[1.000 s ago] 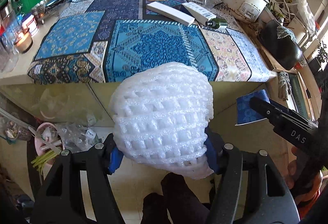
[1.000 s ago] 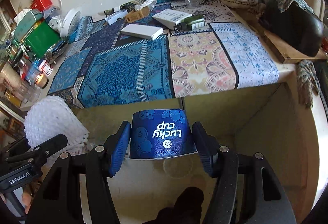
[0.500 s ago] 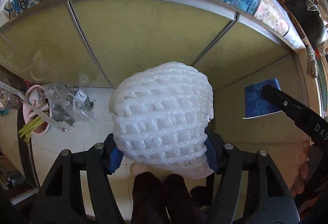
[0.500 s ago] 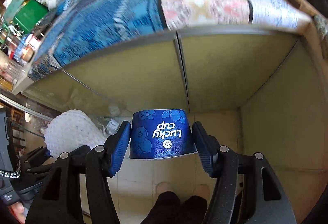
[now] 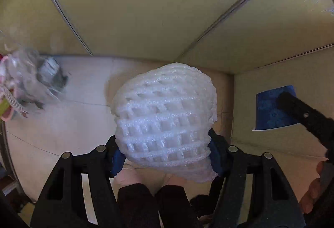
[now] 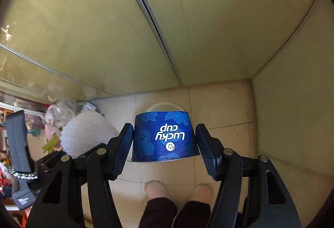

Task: Collect trash
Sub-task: 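Carry the foam net and blue cup down toward the floor trash bin, then open the left gripper over the bin while the right releases the blue cup, then raise both tools back up to the counter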

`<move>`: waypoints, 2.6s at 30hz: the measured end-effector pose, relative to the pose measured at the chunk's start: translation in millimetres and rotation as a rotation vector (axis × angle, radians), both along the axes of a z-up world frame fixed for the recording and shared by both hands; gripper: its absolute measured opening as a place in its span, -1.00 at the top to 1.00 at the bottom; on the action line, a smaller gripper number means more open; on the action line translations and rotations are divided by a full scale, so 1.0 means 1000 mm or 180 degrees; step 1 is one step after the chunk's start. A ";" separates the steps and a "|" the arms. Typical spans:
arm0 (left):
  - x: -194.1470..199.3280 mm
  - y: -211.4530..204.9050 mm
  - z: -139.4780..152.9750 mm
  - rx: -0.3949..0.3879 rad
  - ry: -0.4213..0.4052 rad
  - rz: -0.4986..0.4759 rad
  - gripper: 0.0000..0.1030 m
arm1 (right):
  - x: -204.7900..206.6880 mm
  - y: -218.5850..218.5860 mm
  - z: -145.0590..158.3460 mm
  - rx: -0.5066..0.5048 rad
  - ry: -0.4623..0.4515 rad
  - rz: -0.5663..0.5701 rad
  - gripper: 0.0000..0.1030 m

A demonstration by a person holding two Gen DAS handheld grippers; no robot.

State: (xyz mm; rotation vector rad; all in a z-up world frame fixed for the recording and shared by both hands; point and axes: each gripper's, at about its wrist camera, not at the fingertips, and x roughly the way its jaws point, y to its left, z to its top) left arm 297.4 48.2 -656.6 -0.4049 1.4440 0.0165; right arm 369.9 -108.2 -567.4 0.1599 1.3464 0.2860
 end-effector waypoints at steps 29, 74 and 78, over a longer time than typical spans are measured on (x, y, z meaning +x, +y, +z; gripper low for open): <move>0.005 -0.028 -0.207 -0.0279 0.0273 0.0029 -0.66 | 0.034 0.025 -0.153 0.0209 0.0153 0.0222 -0.13; -0.012 0.042 0.304 0.0444 -0.0914 0.0054 -0.66 | -0.006 0.005 0.268 0.0055 -0.0532 0.0007 -0.16; -0.014 0.049 0.367 0.0508 -0.1060 -0.0006 -0.66 | -0.016 0.003 0.319 0.0148 -0.0699 -0.0081 -0.16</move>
